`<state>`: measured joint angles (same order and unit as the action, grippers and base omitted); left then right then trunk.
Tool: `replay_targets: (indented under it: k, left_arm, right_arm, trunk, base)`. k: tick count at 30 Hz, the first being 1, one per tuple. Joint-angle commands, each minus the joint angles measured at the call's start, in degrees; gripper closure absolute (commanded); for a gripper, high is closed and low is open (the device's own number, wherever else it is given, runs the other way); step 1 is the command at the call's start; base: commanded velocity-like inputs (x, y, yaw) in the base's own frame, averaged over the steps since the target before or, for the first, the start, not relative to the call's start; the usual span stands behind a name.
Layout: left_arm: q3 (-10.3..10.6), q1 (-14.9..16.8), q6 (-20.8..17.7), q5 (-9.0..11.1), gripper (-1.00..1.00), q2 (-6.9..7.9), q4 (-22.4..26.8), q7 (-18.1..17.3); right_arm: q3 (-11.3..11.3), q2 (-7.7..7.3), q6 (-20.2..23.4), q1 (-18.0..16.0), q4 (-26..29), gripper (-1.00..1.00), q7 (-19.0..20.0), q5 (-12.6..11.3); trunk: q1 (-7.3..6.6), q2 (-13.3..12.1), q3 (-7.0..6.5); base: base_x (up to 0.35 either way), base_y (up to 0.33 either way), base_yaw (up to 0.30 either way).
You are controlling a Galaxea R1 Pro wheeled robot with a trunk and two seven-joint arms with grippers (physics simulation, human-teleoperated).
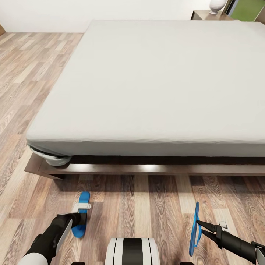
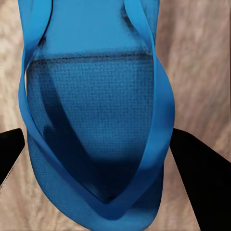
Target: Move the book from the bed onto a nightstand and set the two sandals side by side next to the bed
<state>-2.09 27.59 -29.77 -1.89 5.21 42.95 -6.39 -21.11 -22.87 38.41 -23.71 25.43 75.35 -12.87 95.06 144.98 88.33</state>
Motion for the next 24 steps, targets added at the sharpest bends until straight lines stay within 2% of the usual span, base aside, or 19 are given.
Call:
replay_targets:
  k: [1, 13, 17, 24]
  left_arm:
    - [-0.19, 0.01, 0.47, -0.22, 1.0, -0.01, 0.05, -0.38]
    - [-0.1, 0.01, 1.68, -0.18, 1.0, 0.06, -0.16, 0.15]
    - [0.01, 0.01, 1.72, -0.07, 1.0, -0.01, -0.23, 2.77]
    - [0.07, 0.01, 1.73, -0.01, 1.0, -0.03, -0.24, 3.3]
  right_arm:
    - [-0.07, 0.01, 0.53, -0.02, -0.02, 1.0, 0.14, -0.14]
    - [-0.07, 0.02, 0.53, -0.02, -0.03, 1.0, 0.14, -0.14]
    - [-0.07, 0.02, 0.53, -0.02, -0.03, 1.0, 0.14, -0.14]
    - [-0.06, 0.02, 0.53, -0.02, -0.03, 1.0, 0.14, -0.14]
  trunk:
    - [-0.01, 0.01, 0.03]
    - [-0.01, 0.01, 0.03]
    - [0.09, 0.07, 0.92]
    - [0.27, 0.16, 2.47]
  base:
    - [0.0, 0.0, 0.0]
    - [0.0, 0.0, 0.0]
    - [0.0, 0.0, 0.0]
    - [0.0, 0.0, 0.0]
